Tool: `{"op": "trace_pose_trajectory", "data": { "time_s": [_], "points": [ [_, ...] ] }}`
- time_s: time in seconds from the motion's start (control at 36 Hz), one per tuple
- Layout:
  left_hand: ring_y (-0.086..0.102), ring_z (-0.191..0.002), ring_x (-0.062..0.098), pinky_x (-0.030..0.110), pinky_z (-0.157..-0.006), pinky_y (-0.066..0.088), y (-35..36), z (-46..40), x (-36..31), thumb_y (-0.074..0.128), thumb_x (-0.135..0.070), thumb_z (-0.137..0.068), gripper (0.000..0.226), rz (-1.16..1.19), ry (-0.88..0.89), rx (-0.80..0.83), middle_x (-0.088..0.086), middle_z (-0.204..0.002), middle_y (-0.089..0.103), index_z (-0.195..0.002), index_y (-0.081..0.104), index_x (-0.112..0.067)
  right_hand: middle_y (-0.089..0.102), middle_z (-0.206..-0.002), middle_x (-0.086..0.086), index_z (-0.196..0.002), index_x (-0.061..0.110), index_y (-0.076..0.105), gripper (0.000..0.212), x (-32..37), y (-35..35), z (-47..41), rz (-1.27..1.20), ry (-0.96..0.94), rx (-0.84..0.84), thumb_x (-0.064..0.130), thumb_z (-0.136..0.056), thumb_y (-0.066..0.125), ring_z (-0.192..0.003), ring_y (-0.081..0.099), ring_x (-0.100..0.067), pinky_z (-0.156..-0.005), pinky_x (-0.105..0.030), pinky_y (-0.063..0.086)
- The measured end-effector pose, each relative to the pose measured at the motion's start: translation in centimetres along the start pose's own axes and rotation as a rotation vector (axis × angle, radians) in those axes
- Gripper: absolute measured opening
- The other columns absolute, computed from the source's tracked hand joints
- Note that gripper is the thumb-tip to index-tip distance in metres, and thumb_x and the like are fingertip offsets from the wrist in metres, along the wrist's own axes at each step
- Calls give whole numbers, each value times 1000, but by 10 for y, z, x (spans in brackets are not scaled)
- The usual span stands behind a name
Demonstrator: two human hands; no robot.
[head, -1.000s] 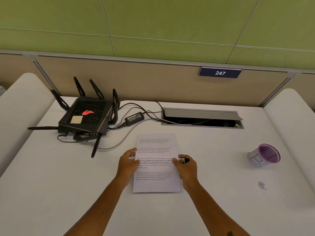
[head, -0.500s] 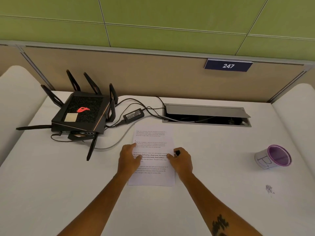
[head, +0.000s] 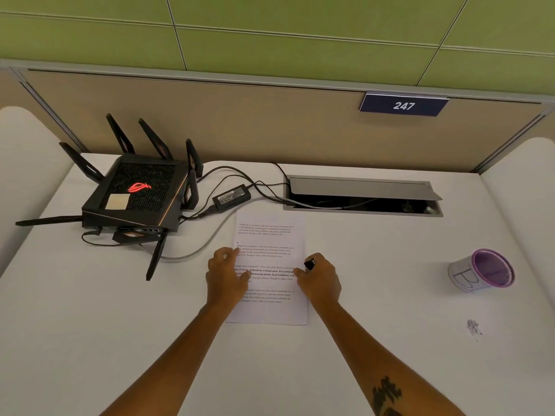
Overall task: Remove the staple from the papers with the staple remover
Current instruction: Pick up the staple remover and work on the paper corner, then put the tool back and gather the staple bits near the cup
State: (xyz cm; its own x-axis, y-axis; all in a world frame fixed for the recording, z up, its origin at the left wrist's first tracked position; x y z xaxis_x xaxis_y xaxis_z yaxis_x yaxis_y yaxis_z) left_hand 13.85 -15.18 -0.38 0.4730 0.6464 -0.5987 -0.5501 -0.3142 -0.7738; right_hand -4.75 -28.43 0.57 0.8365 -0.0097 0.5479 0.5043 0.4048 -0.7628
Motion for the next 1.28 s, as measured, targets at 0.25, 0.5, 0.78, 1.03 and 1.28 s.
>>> {"op": "trace_pose_trajectory", "data": {
  "time_s": [0.25,0.5,0.78,1.03,1.28],
  "points": [
    [50,-141,35,52,-115,48,-1,0,-5,84,-32,-91,68,-16,8,3,13,-158,50,-151,56,-14,72,-117,3,-118,23,61,39,-1,-2,-2,22,-13,-4,42,-89,79,-101,71,-21,-81,-34,57],
    [50,-141,35,53,-114,48,-5,8,-5,79,-35,-95,65,-1,14,-7,14,-158,51,-153,54,-15,69,-110,5,-119,23,59,36,-19,-13,-10,-265,5,131,30,-89,79,-96,68,-15,-80,-32,59],
    [46,-145,39,59,-118,42,7,46,2,82,-30,-92,69,-7,35,-15,16,-163,47,-153,52,-14,51,-147,-11,-150,11,46,53,-54,-69,-36,-96,-114,186,12,-100,65,-127,56,-28,-101,-30,42],
    [45,-147,40,57,-120,42,15,67,0,86,-23,-89,73,42,70,-15,17,-163,47,-153,52,-11,49,-144,-17,-153,7,46,55,-80,-124,-72,214,-270,74,7,-101,63,-130,57,-34,-107,-42,49],
    [43,-148,41,60,-117,45,16,70,-5,87,-25,-88,80,-7,61,6,19,-165,44,-156,48,-10,60,-139,-12,-149,10,53,46,-88,-160,-106,379,-362,21,11,-104,62,-133,53,-32,-105,-46,48]
  ]
}}
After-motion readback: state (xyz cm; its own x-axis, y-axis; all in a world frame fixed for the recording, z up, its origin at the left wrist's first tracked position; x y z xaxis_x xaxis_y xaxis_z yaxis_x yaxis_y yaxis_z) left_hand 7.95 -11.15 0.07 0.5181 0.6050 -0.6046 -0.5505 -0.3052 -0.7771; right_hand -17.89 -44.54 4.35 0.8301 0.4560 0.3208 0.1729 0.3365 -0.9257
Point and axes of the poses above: each hand's wrist, its own z-axis away from the middle knuckle, its own y-axis out of the palm, x = y × z, the point moved 1 cm from there along -z, towards the middle knuckle
